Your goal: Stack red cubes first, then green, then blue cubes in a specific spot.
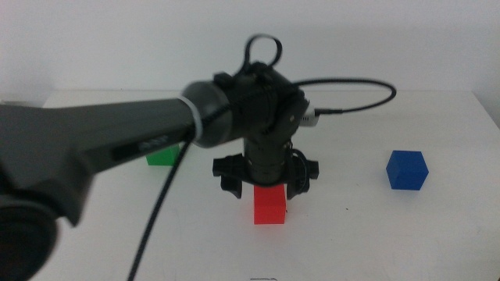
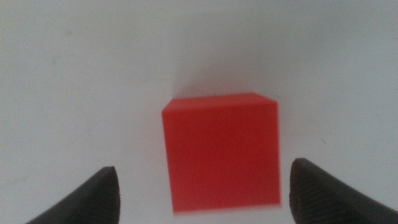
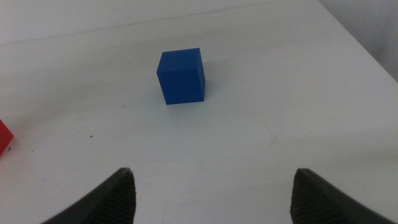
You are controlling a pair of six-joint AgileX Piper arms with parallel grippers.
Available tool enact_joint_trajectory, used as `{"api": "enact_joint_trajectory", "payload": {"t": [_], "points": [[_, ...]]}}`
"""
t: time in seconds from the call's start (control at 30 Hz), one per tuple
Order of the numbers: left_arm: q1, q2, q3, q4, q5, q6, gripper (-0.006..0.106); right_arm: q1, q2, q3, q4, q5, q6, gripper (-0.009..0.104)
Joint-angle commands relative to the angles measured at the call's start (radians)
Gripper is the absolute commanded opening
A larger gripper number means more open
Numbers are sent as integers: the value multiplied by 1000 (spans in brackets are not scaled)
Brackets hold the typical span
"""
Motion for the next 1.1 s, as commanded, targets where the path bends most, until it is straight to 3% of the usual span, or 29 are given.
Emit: {"api": "enact_joint_trajectory", "payload": {"t": [0.0,0.17,0.33,0.47,0.73,1.07], "points": [[0,-112,-27,-13,20,24,93,-8,-14,-9,-14,-47,-11,63],[0,-229,-38,4,46,108,93,-8,-14,-9,-14,-47,-11,63],[5,-332,-39,124,106,103,93,-8,-14,-9,-14,-47,-11,63],[61,-369,-39,150,128,143,93,-8,-14,-9,-14,-47,-11,63],[304,-375,-39,-62,140,424,93,-8,-14,-9,-14,-47,-11,63],[522,-345,-55,-160,57,576,93,-8,-14,-9,-14,-47,-11,63]]}}
